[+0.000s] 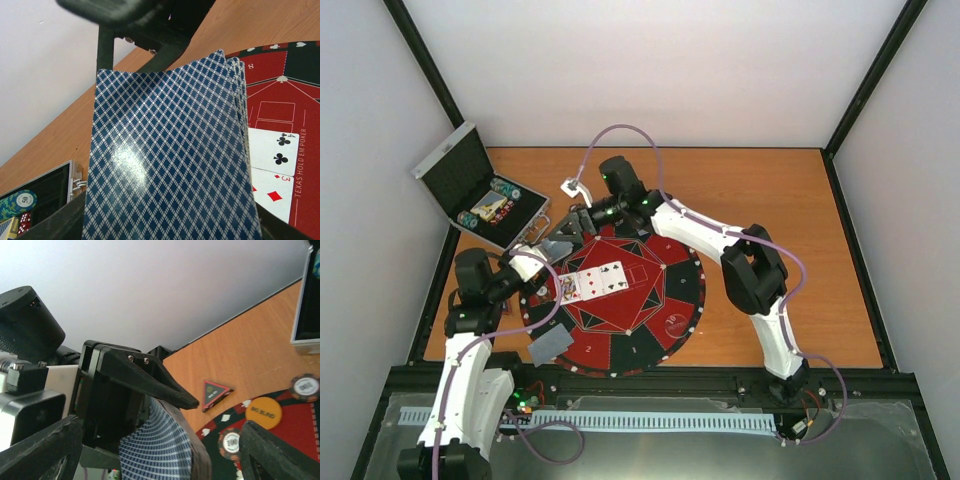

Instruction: Distribute texas hold em gaming equipment

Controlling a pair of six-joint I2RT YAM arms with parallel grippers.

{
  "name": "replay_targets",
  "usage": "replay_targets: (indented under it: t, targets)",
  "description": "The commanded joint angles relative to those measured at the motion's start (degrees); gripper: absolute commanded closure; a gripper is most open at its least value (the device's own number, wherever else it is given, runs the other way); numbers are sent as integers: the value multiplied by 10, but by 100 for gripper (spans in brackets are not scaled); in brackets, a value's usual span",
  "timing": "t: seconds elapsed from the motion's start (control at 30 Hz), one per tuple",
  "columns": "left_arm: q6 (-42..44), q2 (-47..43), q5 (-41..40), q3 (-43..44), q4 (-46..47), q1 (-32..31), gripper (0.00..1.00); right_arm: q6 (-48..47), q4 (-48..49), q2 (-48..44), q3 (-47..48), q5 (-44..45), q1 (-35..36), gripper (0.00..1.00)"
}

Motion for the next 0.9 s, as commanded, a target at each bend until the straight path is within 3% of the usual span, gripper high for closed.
replay_targets:
  t: [0.0, 0.17, 0.3, 0.43, 0.6, 0.77, 0.83, 0.87]
  targets:
    - [18, 4, 7, 27, 10, 2, 44, -8, -54, 25, 32, -28, 6, 18]
    - [18, 6, 5, 18, 22, 2, 44, -1, -64, 42, 42, -27, 8, 21]
    - [18, 10, 0, 16, 29, 2, 44, -1, -79, 58, 65, -38, 14, 33]
    - [19, 15, -7, 17, 35, 2, 44, -24, -106, 69, 86, -48, 22, 37]
    - [18, 18, -6, 17, 37, 2, 44, -27, -110, 71, 91, -68, 21, 61]
    - [18, 21, -17, 17, 38, 2, 44, -42, -137, 73, 104, -88, 19, 96]
    - [18, 23, -17, 19, 34, 2, 40, -48, -145, 70, 105, -82, 15, 97]
    - [17, 25, -15, 22, 29, 2, 29, -47, -146, 68, 104, -76, 11, 97]
